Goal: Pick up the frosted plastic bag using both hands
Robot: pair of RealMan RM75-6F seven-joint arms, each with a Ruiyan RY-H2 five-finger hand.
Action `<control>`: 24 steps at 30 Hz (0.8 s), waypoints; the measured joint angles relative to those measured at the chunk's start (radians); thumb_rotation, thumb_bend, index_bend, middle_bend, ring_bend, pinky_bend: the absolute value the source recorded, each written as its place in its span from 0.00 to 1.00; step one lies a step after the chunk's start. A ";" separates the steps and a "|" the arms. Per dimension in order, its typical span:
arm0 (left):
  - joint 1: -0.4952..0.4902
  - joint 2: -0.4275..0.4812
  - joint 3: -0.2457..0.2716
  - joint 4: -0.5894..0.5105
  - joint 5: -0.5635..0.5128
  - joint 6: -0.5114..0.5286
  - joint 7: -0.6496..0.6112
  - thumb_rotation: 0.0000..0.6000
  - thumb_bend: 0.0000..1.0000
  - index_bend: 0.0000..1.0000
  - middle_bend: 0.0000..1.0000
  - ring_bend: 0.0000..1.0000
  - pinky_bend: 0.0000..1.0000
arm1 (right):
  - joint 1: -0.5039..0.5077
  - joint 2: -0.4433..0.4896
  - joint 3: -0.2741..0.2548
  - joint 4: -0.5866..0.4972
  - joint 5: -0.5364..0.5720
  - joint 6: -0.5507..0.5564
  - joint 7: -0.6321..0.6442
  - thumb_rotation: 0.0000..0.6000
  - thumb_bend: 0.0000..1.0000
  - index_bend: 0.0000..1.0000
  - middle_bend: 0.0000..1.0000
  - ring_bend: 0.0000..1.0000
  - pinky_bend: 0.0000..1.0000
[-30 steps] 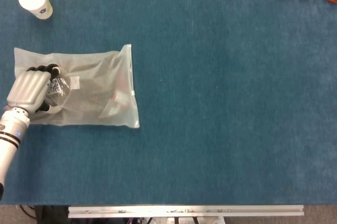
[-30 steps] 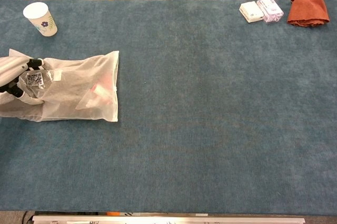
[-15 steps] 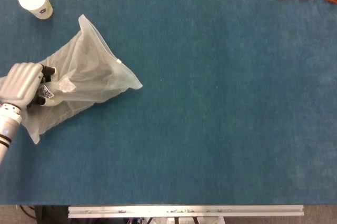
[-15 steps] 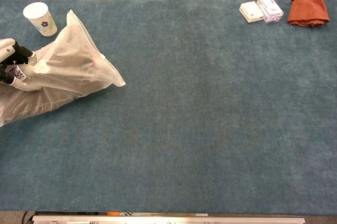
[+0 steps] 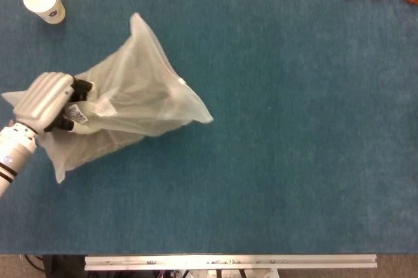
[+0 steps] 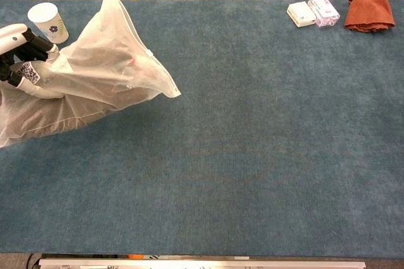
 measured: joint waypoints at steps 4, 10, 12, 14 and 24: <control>-0.037 0.038 0.001 -0.074 0.018 -0.032 -0.036 1.00 0.38 0.76 0.81 0.81 1.00 | 0.067 -0.007 0.001 -0.038 -0.088 -0.038 -0.023 1.00 0.05 0.05 0.19 0.10 0.19; -0.093 0.080 -0.010 -0.177 0.021 -0.082 -0.076 1.00 0.38 0.75 0.81 0.81 1.00 | 0.176 -0.062 0.008 -0.078 -0.193 -0.115 -0.073 1.00 0.00 0.01 0.17 0.09 0.20; -0.113 0.092 -0.014 -0.208 0.017 -0.104 -0.093 1.00 0.38 0.75 0.81 0.81 1.00 | 0.206 -0.084 0.012 -0.085 -0.212 -0.143 -0.093 1.00 0.00 0.00 0.14 0.07 0.20; -0.133 0.103 -0.018 -0.231 0.013 -0.128 -0.112 1.00 0.38 0.75 0.80 0.81 1.00 | 0.239 -0.111 0.016 -0.090 -0.228 -0.175 -0.114 1.00 0.00 0.00 0.12 0.05 0.19; -0.200 0.143 -0.033 -0.277 -0.004 -0.203 -0.275 1.00 0.39 0.75 0.80 0.81 1.00 | 0.346 -0.242 0.035 -0.066 -0.278 -0.241 -0.205 1.00 0.00 0.00 0.06 0.00 0.16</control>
